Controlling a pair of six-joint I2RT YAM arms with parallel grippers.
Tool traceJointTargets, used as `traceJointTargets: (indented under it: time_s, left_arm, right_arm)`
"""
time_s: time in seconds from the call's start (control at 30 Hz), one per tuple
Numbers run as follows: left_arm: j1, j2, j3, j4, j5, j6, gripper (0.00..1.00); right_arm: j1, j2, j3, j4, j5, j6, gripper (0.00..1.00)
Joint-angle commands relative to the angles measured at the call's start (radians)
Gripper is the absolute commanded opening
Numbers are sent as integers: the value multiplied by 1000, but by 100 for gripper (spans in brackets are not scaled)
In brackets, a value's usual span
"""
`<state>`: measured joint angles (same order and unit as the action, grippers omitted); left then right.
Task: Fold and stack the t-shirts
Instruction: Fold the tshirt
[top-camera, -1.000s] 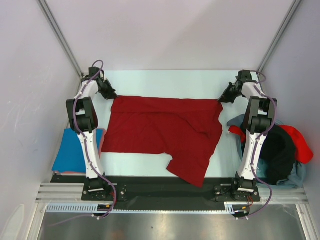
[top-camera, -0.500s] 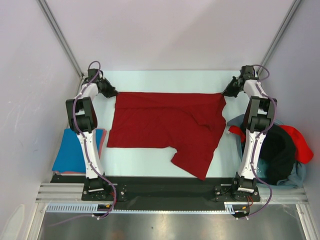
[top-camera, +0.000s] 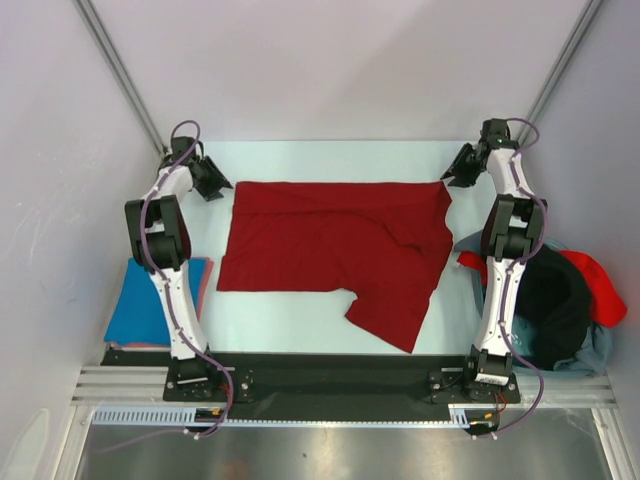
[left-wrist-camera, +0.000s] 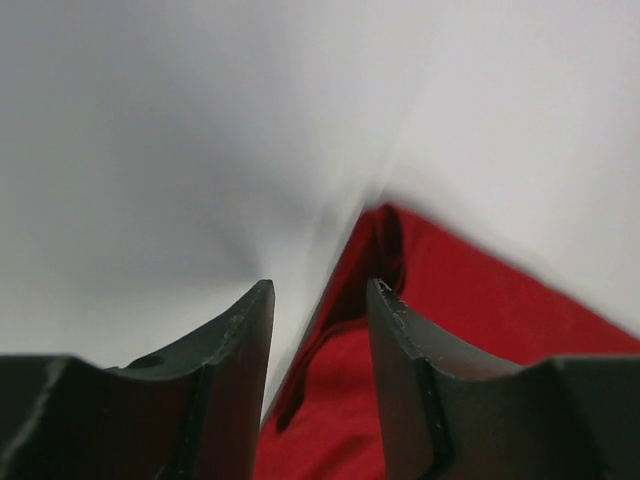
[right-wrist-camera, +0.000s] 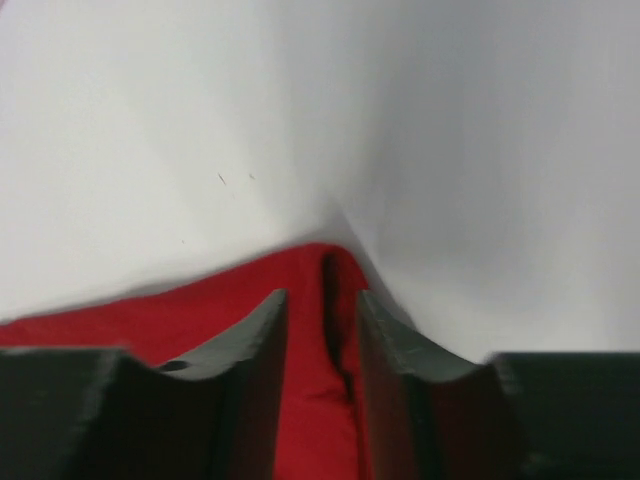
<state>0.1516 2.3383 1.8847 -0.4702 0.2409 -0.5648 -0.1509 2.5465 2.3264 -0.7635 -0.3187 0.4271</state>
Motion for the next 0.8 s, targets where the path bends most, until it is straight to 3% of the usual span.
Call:
traceJointTargets:
  time_s: [0.0, 0.27, 0.3, 0.47, 0.67, 0.77]
  left_arm:
    - [-9, -236, -99, -21, -97, 100, 48]
    - [-144, -444, -352, 44, 30, 151, 49]
    - [-173, -454, -398, 48, 64, 151, 48]
    - [-293, -539, -516, 53, 77, 160, 45]
    - [-308, -660, -688, 39, 81, 183, 41]
    - [-308, -711, -755, 13, 96, 203, 41]
  right_arm:
    - [11, -135, 2, -147, 84, 7, 43]
    - [62, -483, -346, -157, 179, -123, 57]
    - [79, -520, -457, -119, 179, -143, 58]
    - [252, -699, -775, 22, 196, -191, 59]
    - [417, -738, -938, 124, 194, -177, 51]
    - [467, -698, -940, 142, 265, -171, 37]
